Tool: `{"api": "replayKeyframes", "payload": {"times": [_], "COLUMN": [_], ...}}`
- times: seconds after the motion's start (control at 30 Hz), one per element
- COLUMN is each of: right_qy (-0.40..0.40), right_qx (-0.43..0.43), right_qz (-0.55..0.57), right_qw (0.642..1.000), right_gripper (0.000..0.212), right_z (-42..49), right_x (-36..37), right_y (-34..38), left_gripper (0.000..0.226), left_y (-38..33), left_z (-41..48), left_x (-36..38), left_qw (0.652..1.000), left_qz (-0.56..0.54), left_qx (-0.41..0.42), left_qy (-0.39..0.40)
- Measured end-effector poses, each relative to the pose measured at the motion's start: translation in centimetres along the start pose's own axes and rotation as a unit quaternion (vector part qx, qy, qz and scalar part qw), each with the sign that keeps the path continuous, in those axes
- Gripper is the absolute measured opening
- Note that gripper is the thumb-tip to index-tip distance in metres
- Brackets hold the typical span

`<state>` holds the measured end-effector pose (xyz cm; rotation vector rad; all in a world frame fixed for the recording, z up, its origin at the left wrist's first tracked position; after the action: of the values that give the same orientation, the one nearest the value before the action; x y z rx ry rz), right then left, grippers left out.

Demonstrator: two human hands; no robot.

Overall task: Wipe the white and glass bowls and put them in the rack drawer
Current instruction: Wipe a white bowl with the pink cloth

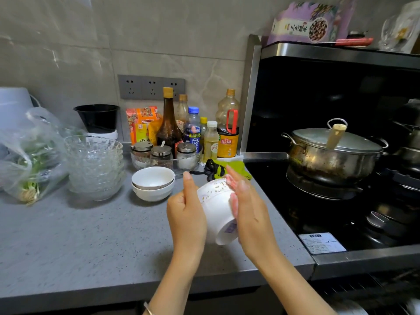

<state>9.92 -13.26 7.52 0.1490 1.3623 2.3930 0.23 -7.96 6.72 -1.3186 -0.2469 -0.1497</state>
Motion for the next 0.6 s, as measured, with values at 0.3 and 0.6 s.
{"api": "replayKeyframes", "payload": {"times": [0.3, 0.6], "right_qy": [-0.018, 0.014], "right_qx": [-0.046, 0.116], "right_qz": [-0.129, -0.078], "right_qw": [0.990, 0.990], "right_gripper": [0.038, 0.074], "right_z": [1.0, 1.0], "right_x": [0.3, -1.8], "right_y": [0.4, 1.4], "left_gripper": [0.059, 0.038], "left_y": [-0.8, -0.2], "left_z": [-0.3, 0.3], "left_x": [-0.1, -1.2], "left_qw": [0.992, 0.978], "left_qz": [0.067, -0.077], "left_qx": [0.061, -0.079], "left_qy": [0.084, 0.178]}}
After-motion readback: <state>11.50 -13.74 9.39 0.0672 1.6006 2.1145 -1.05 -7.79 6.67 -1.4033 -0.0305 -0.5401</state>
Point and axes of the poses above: each hand's wrist, its own z-axis towards the middle knuckle, its own x-axis out of the palm, y = z × x, the point moved 3 cm from there along z, towards the middle knuckle, and after that the axes turned 1 degree about -x, right-handed, at the moved point
